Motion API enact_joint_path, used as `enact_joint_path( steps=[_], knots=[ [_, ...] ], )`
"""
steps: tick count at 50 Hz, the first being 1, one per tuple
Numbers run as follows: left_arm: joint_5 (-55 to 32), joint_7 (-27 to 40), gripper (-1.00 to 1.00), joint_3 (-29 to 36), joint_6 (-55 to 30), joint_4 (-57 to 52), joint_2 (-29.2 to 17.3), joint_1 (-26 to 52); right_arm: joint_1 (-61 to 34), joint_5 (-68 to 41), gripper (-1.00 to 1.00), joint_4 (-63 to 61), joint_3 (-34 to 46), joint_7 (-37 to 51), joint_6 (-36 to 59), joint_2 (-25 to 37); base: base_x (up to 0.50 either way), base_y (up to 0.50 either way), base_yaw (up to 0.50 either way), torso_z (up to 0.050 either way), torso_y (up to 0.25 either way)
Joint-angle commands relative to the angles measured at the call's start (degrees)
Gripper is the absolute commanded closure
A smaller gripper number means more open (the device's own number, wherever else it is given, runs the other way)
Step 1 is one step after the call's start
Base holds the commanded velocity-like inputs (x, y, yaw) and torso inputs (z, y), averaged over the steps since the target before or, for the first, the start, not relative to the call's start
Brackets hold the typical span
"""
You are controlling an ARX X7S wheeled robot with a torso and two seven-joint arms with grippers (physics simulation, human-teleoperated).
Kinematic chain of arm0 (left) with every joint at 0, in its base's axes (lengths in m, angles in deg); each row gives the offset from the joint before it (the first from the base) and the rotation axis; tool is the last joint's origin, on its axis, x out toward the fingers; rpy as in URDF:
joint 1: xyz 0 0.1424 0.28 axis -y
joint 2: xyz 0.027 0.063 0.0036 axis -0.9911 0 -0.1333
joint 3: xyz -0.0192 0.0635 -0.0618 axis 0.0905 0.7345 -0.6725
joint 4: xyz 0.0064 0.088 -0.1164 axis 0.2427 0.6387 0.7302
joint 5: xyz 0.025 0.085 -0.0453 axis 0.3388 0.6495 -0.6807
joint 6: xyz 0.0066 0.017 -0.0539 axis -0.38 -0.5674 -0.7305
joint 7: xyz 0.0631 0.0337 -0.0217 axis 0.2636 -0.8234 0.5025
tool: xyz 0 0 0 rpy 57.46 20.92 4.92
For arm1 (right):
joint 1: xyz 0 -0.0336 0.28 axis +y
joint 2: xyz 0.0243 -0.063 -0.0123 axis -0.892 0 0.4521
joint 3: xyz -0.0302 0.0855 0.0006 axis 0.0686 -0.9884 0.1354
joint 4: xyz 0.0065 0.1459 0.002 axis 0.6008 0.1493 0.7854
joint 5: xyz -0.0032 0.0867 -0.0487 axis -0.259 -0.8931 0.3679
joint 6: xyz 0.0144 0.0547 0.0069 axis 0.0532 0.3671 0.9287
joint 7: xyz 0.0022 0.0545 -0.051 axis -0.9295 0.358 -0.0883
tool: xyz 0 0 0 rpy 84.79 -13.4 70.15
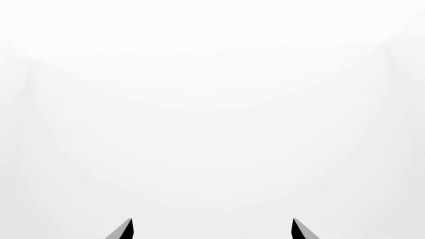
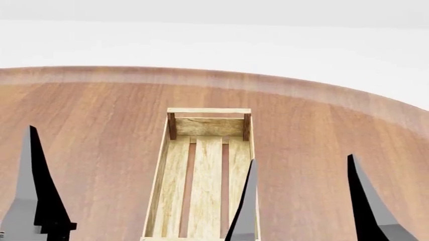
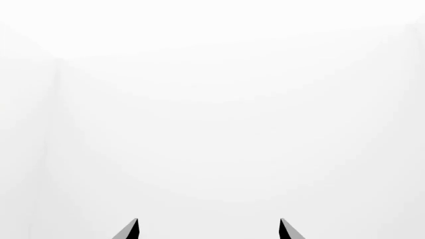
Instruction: Stack the right bowl on the left bowl and place them in the tray.
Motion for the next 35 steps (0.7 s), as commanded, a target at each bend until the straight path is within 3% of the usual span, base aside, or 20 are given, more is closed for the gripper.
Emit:
enact_joint_path(
  steps=[1, 6, 35],
  knots=[
    [0.91, -0.53, -1.00, -1.04, 1.28, 0.33, 0.57, -0.26, 0.11, 1.21, -1.00, -0.10, -0.84, -0.96, -0.07, -0.64, 0.00, 0.00, 0.00, 0.000, 0.000],
    [1.83, -0.37, -1.00, -0.05, -0.49, 0.25, 0.31, 0.41, 0.03, 1.27, -1.00, 0.10, -0.59, -0.90, -0.13, -0.55, 0.00, 0.00, 0.00, 0.000, -0.052],
    [1.08, 0.76, -1.00, 0.25, -0.71, 0.13, -0.51, 0.31, -0.04, 1.24, -1.00, 0.12, 0.11, -0.33, -0.15, 0.27, 0.00, 0.00, 0.00, 0.002, -0.250]
  ],
)
